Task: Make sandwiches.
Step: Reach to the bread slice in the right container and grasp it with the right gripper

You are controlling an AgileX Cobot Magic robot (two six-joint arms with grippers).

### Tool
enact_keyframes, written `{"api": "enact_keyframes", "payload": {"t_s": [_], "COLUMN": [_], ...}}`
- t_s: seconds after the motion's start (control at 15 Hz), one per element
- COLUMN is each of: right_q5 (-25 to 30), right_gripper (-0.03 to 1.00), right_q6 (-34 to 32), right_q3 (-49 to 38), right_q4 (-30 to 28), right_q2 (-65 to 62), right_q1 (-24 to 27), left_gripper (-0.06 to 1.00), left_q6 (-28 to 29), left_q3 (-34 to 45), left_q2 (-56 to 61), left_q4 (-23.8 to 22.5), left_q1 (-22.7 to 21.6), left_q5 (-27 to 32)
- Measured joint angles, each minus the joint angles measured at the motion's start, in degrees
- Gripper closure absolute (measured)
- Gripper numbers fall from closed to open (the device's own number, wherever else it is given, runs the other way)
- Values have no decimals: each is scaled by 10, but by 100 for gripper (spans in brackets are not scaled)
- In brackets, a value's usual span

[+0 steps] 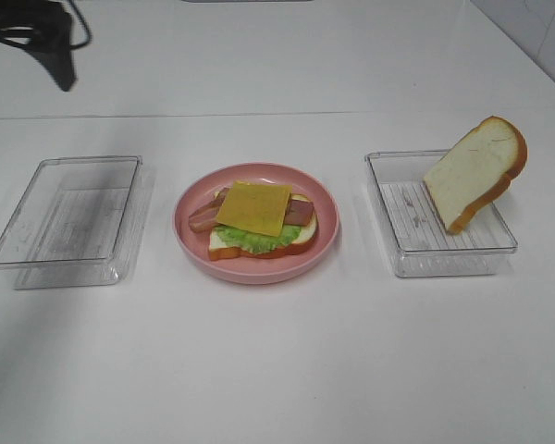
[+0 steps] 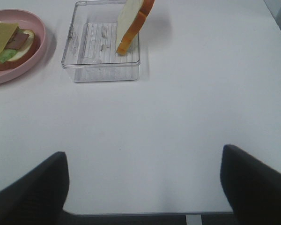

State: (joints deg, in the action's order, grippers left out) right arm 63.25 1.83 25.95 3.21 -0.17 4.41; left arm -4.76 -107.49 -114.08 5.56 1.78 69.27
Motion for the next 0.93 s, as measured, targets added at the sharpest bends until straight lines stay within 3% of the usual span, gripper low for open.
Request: {"api": "enact_keyframes", "payload": {"t_s": [0.13,0.4,0.6,0.67,0.93], "right_q5": [0,0,0,0,0], "right_gripper": [12,12,12,12,12], "right_q6": [0,0,0,0,0], "right_q3": [0,0,0,0,0], "right_q4": [0,0,0,0,0], "right_q2": [0,0,0,0,0], "right_q1": [0,0,0,0,0], "left_gripper": [-5,-4,-4,-4,-4], "left_q6": [-17,-34,-36,-36,-38], "left_q3": [28,203,411,521,646], "left_q2": [24,162,352,493,743], "left_q4": [-1,14,15,13,-8], "left_q1": [-59,-64,-64,-64,-64], "left_q5": [-1,-7,-72,-96,-104]}}
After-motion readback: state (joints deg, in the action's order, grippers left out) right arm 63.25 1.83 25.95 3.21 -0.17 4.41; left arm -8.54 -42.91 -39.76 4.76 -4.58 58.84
